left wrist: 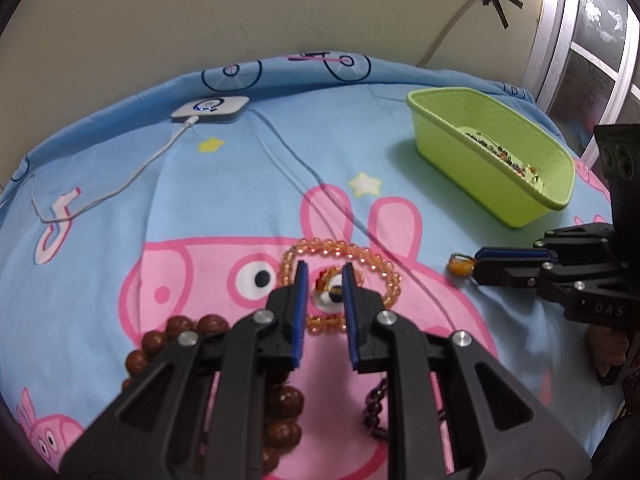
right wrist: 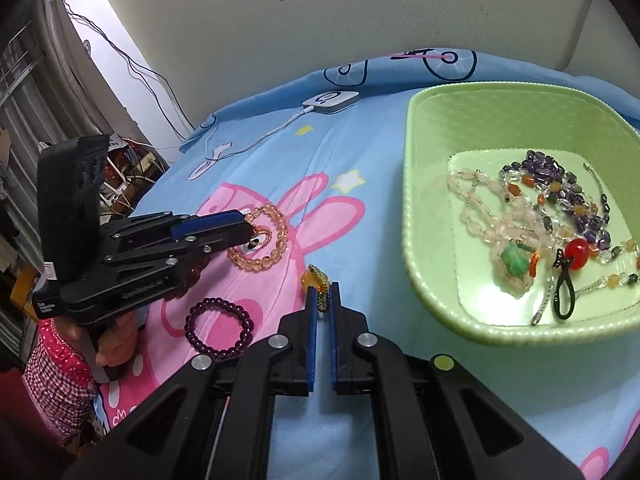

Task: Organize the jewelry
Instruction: 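Grasp the small gold pendant with the right tool and lift it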

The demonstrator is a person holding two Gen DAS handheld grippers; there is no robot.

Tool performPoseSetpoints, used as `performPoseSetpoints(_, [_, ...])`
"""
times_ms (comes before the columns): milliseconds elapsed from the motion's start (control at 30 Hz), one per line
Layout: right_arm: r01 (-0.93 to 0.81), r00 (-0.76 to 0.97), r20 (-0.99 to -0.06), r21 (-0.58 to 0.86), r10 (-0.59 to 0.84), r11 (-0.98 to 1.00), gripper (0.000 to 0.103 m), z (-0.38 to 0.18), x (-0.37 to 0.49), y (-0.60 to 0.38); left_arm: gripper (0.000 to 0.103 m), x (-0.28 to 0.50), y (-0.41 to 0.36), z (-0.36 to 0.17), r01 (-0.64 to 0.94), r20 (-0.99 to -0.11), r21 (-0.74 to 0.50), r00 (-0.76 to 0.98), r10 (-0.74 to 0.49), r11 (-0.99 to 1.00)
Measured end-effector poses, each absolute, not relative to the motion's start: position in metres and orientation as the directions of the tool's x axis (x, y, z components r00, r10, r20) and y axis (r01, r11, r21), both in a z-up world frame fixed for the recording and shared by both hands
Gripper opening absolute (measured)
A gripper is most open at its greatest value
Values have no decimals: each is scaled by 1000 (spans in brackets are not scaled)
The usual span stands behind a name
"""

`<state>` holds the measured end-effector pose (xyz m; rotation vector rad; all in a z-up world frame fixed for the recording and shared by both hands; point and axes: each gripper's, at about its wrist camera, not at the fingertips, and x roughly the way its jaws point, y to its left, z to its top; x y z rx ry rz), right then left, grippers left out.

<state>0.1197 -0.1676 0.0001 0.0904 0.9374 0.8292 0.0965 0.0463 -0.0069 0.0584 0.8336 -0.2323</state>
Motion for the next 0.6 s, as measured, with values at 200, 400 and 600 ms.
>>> performPoseSetpoints(200, [-587,310,-673,420,671,692,0,-2,119,-172,16,102,42,-14,225,-748,-35,640,-175,974])
performPoseSetpoints(400, [-596,322,-654,422,685,683,0,2,115,-175,7,94,42,-11,232,-743,-54,641,-194,971])
performPoseSetpoints(600, [-635,370,-556,433,744,640,0,30,102,-189,7,83,38,18,270,-688,-236,632,-356,934])
